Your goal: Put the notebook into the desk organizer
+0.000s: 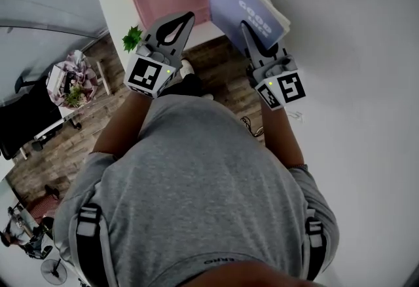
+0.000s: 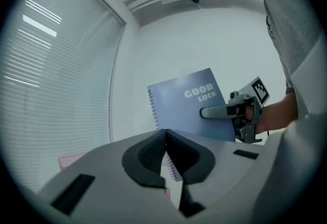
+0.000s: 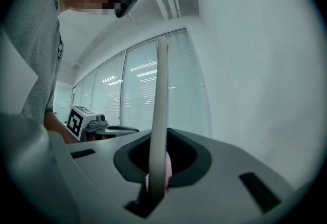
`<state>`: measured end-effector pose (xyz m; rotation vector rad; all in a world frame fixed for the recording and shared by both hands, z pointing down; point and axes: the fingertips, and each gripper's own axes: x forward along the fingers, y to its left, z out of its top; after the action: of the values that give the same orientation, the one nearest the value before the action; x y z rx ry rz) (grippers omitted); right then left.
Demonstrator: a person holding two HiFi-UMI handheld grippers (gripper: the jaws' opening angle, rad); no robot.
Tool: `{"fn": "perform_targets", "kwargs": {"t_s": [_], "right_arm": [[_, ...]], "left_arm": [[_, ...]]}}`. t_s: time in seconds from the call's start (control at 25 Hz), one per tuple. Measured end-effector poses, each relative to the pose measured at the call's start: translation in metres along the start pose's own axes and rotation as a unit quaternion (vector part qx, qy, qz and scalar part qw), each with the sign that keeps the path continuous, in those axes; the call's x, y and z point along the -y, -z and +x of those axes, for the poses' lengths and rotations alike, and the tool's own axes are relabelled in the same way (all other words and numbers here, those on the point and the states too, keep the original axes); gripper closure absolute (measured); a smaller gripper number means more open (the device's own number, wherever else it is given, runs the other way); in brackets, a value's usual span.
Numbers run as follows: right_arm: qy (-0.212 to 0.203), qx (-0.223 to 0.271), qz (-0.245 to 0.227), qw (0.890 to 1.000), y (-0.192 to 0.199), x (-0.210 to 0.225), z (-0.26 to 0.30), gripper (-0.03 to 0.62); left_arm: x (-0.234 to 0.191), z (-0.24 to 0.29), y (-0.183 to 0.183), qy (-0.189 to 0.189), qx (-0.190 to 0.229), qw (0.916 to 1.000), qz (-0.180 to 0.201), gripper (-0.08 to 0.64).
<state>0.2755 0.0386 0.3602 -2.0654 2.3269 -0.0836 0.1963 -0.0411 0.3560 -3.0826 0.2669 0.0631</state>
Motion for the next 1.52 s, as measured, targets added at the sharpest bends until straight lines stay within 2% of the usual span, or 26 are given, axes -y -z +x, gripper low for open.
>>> {"fn": "perform_targets", "kwargs": {"t_s": [0.36,0.72,1.08,1.32,1.52], "right_arm": [[-0.054,-0.005,-0.009,0.998,-0.017,0.01,0.089,0.552],[-0.093,-0.009,-0.011,0.996,-0.013,0.008,0.167,0.552],[-0.14,-0.02,0.004,0.99,-0.008,0.017,0.217,0.552],[-0.205,-0.022,0.038,0.978,-0.009,0.027,0.245,0.552],[-0.259,-0.04,0.101,0.96,-0.004,0.029,0.257,0.551]], "left_arm": [[-0.081,0.008,-0.006,-0.055,0.009,0.9984,-0.007,0.54],[-0.15,0.008,0.004,-0.084,0.02,0.9962,-0.011,0.54],[-0.19,0.014,0.01,-0.123,0.011,0.9923,-0.007,0.54],[-0.207,0.013,0.011,-0.193,-0.003,0.9811,-0.002,0.54],[-0.214,0.004,0.009,-0.257,-0.008,0.9663,0.0,0.54]]}}
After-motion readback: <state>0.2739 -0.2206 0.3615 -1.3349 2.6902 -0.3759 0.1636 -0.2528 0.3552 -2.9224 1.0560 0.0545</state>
